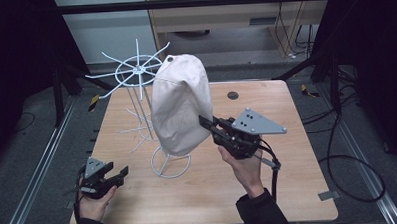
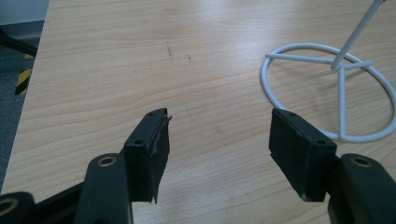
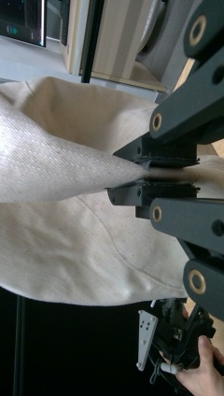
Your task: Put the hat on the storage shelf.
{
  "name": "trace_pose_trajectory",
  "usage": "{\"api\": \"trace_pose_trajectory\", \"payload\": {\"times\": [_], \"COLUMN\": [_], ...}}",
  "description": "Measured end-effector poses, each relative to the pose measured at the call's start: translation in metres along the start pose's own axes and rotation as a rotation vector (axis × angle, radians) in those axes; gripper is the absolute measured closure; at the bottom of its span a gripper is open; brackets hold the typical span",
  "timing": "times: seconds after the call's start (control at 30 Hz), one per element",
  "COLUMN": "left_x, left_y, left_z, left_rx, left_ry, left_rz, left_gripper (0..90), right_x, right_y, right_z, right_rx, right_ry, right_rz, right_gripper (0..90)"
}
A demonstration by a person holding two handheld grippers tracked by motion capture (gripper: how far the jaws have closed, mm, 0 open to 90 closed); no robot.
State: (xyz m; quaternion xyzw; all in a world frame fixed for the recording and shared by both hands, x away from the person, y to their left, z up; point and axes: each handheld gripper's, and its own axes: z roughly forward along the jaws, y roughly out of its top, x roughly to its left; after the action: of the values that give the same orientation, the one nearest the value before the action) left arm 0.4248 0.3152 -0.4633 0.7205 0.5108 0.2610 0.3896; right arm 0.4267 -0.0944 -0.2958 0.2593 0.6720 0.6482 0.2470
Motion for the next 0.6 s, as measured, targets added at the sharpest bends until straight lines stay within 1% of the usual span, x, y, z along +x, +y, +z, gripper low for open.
{"api": "trace_pose_trajectory", "payload": {"times": [0.07,0.17,0.27,0.37,0.4,0.47,0.6], "left_x": [0.0,0.001,0.001,0.001,0.001,0.001,0.001], "left_y": [0.0,0.0,0.0,0.0,0.0,0.0,0.0], "left_z": [0.0,0.0,0.0,0.0,0.0,0.0,0.0], "left_rx": [0.0,0.001,0.0,-0.001,0.0,0.0,0.0], "left_ry": [0.0,-0.001,0.0,0.001,0.001,0.002,0.001], "left_rz": [-0.001,-0.003,-0.001,-0.002,0.0,0.0,-0.007], "left_gripper": [37.7,37.6,37.6,37.6,37.6,37.6,37.6], "right_x": [-0.001,-0.002,-0.004,-0.008,-0.011,-0.016,-0.027], "right_y": [-0.001,-0.002,-0.002,-0.004,-0.005,-0.007,-0.014], "right_z": [0.001,-0.001,-0.006,-0.014,-0.018,-0.023,-0.04], "right_rx": [0.001,-0.002,0.002,-0.003,-0.004,-0.008,-0.01], "right_ry": [-0.008,-0.027,-0.046,-0.08,-0.088,-0.105,-0.161], "right_rz": [-0.003,-0.001,-0.001,0.005,0.016,0.025,0.045], "right_gripper": [79.5,69.0,55.9,45.5,42.8,38.7,33.9]}}
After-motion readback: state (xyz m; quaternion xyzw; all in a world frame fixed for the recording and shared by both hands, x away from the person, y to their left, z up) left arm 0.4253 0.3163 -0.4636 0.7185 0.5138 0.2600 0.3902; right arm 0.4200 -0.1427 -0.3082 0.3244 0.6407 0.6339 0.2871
